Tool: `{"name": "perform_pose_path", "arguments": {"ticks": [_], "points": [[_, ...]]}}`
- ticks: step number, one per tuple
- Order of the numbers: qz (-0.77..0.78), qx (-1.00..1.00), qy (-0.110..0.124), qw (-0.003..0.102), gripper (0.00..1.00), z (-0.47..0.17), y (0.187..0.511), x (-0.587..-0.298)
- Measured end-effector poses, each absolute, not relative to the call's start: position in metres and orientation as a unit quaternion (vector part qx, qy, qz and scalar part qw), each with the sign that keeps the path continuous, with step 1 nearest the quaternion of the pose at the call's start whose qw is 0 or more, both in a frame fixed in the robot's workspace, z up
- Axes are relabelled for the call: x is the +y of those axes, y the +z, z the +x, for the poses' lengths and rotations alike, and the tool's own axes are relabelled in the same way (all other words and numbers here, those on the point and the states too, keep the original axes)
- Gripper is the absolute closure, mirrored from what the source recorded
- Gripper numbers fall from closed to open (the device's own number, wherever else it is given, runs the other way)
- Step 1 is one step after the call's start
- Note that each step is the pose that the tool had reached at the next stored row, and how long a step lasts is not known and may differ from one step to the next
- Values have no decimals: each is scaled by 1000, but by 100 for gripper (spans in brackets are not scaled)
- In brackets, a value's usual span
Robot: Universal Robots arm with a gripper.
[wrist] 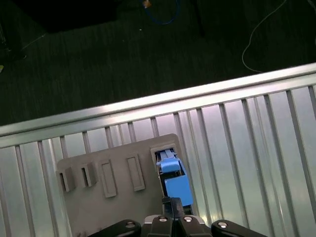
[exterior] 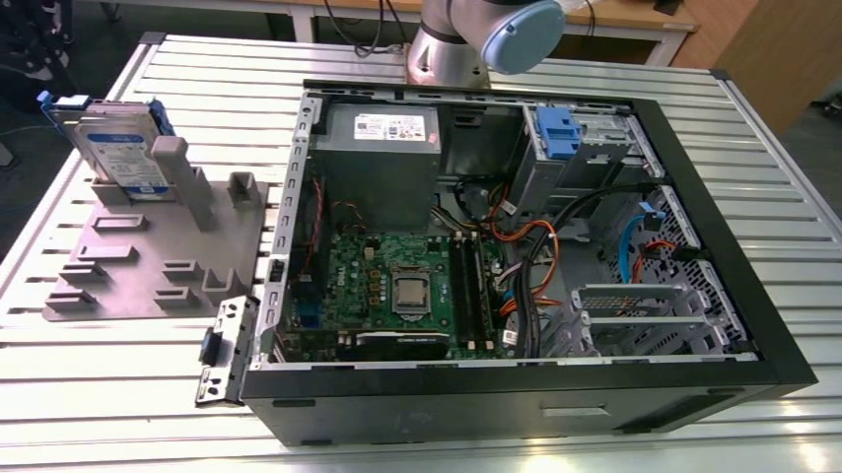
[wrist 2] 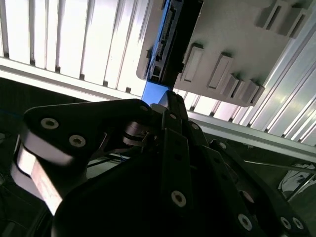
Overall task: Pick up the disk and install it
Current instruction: 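Pick up the disk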
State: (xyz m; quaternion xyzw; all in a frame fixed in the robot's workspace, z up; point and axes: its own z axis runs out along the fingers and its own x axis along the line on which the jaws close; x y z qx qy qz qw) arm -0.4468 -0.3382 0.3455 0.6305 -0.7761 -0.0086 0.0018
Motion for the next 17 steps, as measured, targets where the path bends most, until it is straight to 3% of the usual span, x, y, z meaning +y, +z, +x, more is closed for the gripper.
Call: {"name": "perform_pose_path", "arguments": {"ticks": [7, 9, 12, 17], "points": [[633, -774, -8, 2, 89, -448, 343, -337], [634, -773, -8, 2, 83, -449, 342, -335], [639, -769, -8, 1, 65, -451, 341, -334], [661, -750, -8, 1, 53, -451, 335, -334]]}}
